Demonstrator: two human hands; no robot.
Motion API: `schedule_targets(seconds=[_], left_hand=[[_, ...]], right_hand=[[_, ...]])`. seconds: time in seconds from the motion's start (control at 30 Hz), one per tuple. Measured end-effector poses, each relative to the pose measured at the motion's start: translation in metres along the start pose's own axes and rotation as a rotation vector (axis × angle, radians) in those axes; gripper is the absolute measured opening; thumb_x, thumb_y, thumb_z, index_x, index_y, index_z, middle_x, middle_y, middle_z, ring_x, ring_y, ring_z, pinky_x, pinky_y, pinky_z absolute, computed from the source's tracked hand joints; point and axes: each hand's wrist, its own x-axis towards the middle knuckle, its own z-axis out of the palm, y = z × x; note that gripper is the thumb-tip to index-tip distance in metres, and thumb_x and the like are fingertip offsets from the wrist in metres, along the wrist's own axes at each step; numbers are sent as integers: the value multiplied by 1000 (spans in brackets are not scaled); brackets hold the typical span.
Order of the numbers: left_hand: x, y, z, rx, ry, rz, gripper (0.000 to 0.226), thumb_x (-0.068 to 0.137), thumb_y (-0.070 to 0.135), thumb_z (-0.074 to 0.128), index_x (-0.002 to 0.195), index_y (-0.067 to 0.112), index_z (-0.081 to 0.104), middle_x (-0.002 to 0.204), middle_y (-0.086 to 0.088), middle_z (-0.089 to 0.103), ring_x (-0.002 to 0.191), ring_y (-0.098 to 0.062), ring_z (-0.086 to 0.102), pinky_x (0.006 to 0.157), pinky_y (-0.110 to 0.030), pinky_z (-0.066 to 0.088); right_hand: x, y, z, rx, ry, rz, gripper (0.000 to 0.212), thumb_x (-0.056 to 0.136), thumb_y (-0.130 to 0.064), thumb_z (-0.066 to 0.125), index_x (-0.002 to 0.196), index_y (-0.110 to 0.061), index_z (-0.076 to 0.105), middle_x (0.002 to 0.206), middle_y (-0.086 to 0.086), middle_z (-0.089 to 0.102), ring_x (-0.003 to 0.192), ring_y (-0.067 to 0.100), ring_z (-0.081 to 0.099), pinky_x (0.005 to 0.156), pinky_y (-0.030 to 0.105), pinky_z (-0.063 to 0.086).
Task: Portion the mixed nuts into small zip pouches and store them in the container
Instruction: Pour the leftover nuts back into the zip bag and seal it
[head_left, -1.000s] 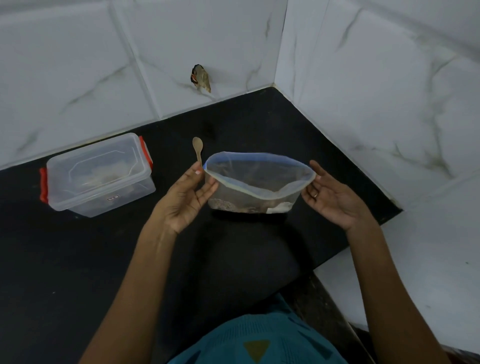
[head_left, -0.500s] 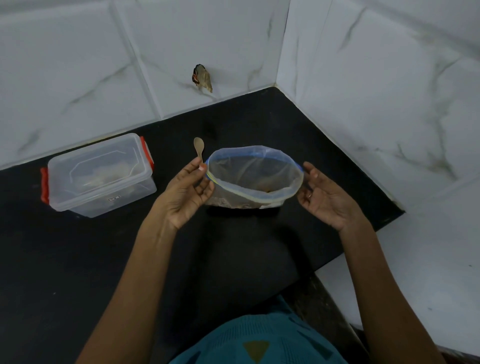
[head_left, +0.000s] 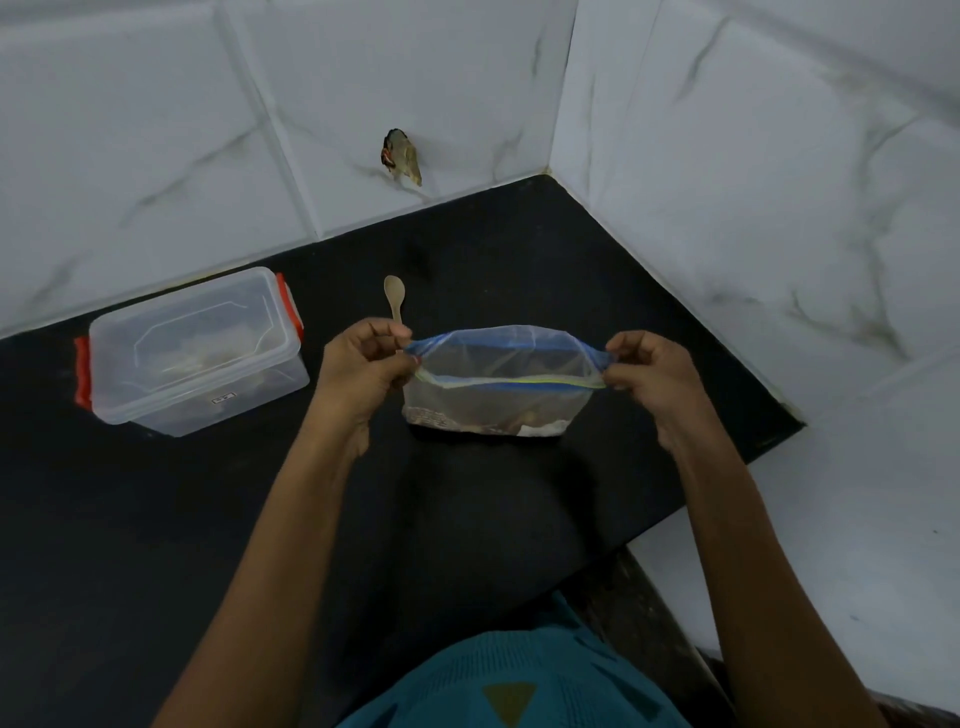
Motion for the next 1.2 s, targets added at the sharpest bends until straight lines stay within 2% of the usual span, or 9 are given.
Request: schedule_targets(seconds=[0.13, 0.33, 0.5, 0.6, 0.7, 0.87, 1.03, 1.1, 1.2], left_hand=[[-4, 3, 6, 215, -72, 75, 31, 83, -6, 56, 87, 25, 53, 92, 3, 56, 81, -6, 57, 59, -14, 48], [1, 2, 1, 375, -192, -88, 32, 85, -8, 50, 107, 15, 54, 92, 2, 51, 82, -8, 52, 65, -18, 44], [-3, 0, 2, 448, -220, -84, 35, 85, -13, 41, 94, 15, 61, 86, 2, 56, 82, -7, 53, 69, -18, 44], [-1, -6, 7, 484, -194, -92, 35, 85, -10, 40, 86, 19, 58, 93, -1, 55, 90, -12, 53, 70, -21, 44], [-1, -9, 10, 511, -153, -68, 35, 86, -9, 40, 81, 23, 55, 86, 1, 54, 83, -11, 52, 64, -19, 42], [-9, -6, 16, 372, -30, -24, 38, 85, -14, 38, 76, 19, 54, 80, 3, 52, 76, -8, 51, 66, -18, 44], [-11, -8, 10, 434, 88, 109, 26, 87, -6, 46, 89, 20, 52, 95, 2, 54, 90, -12, 54, 84, -31, 50], [-11, -9, 4, 494, 98, 127, 20, 88, 3, 51, 98, 21, 49, 103, -4, 54, 90, -12, 55, 81, -31, 50], [-12, -10, 1, 570, 91, 138, 11, 91, 13, 51, 101, 19, 50, 100, -2, 55, 81, -9, 56, 67, -20, 46]], right_hand=[[-3, -7, 4, -88, 15, -43, 31, 78, 11, 55, 85, -19, 59, 84, -6, 56, 76, 4, 55, 57, 14, 45], [-4, -5, 3, -48, -39, -61, 35, 79, 15, 50, 89, -17, 60, 86, -5, 60, 76, 2, 59, 57, 10, 49], [-5, 3, 3, 7, -8, -63, 36, 79, 17, 49, 84, -18, 57, 85, -4, 60, 76, 5, 60, 55, 9, 49], [-9, 4, 3, -49, -47, -124, 40, 79, 18, 48, 82, -22, 54, 86, -7, 60, 77, 3, 61, 57, 9, 50], [-12, 5, 1, -109, -76, -177, 40, 78, 19, 47, 79, -20, 53, 84, -9, 60, 72, -5, 62, 58, 8, 49], [-15, 9, 4, -114, 80, -262, 38, 77, 19, 44, 71, -17, 53, 78, -6, 60, 70, -7, 60, 59, 7, 48], [-21, 13, 9, -327, 208, -406, 26, 80, 7, 56, 87, -18, 56, 81, -13, 55, 75, 1, 56, 66, 14, 48], [-22, 11, 6, -294, 229, -377, 27, 80, 5, 59, 95, -17, 55, 85, -8, 56, 74, 1, 55, 64, 9, 45], [-23, 7, 4, -327, 253, -327, 18, 83, -3, 60, 91, -18, 56, 94, -2, 56, 82, 7, 55, 66, 14, 45]])
